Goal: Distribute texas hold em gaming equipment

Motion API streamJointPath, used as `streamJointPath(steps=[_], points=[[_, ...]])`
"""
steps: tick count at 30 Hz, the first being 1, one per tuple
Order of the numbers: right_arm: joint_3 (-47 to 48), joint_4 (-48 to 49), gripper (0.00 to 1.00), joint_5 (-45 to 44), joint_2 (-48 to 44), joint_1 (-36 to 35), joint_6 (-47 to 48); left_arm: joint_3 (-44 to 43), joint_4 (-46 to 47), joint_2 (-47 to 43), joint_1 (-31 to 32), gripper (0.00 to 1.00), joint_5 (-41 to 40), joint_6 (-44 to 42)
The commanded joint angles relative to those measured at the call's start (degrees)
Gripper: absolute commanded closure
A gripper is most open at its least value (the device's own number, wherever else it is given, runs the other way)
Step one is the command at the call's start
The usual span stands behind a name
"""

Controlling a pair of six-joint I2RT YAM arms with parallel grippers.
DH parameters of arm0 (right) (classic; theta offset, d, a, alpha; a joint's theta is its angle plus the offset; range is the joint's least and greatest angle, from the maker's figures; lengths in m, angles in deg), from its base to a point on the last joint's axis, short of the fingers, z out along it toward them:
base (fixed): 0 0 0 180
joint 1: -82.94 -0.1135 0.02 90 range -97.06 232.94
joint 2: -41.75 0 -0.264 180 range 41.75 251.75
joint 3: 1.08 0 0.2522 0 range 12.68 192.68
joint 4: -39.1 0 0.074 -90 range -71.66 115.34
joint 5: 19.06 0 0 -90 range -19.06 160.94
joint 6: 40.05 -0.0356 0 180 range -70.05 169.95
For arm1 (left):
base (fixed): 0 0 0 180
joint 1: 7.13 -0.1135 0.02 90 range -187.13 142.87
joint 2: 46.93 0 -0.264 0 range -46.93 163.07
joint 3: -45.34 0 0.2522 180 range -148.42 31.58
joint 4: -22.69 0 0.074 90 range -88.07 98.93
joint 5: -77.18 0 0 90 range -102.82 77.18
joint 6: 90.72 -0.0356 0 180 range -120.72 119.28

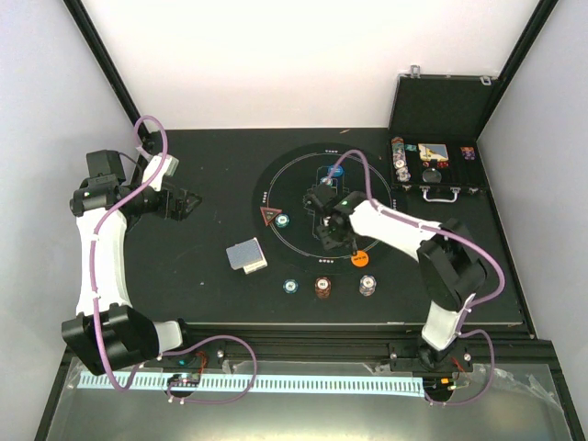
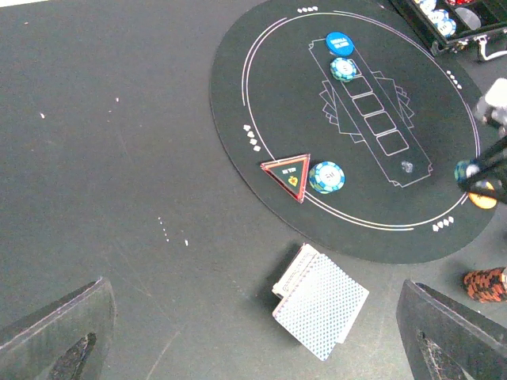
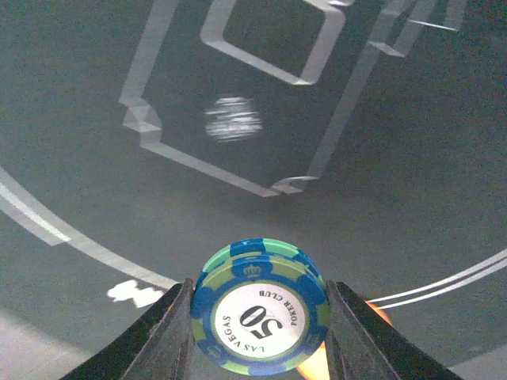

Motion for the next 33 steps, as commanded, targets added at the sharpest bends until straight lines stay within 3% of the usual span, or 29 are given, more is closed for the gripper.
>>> streamJointPath(steps=[1, 8, 24, 33], points=[[-2.8, 2.7, 0.68, -2.1, -0.6, 8.1, 1.4, -2.6, -1.6, -1.4, -0.5, 0.01, 0.9, -0.7], [-4.7, 6.5, 0.69, -1.2, 3.2, 14.3, 1.7, -2.8, -1.7, -1.4, -0.4, 0.01, 0.6, -1.0], [-8.9, 8.3, 0.69, -1.3, 3.9, 15.4, 0.4, -2.7, -2.1, -1.3, -0.4, 0.01, 0.4, -1.3], [-4.3, 5.5, 0.34, -2.7, 2.4, 15.2, 0.6, -2.7, -2.5, -1.4, -0.4, 0.01, 0.1, -2.0]])
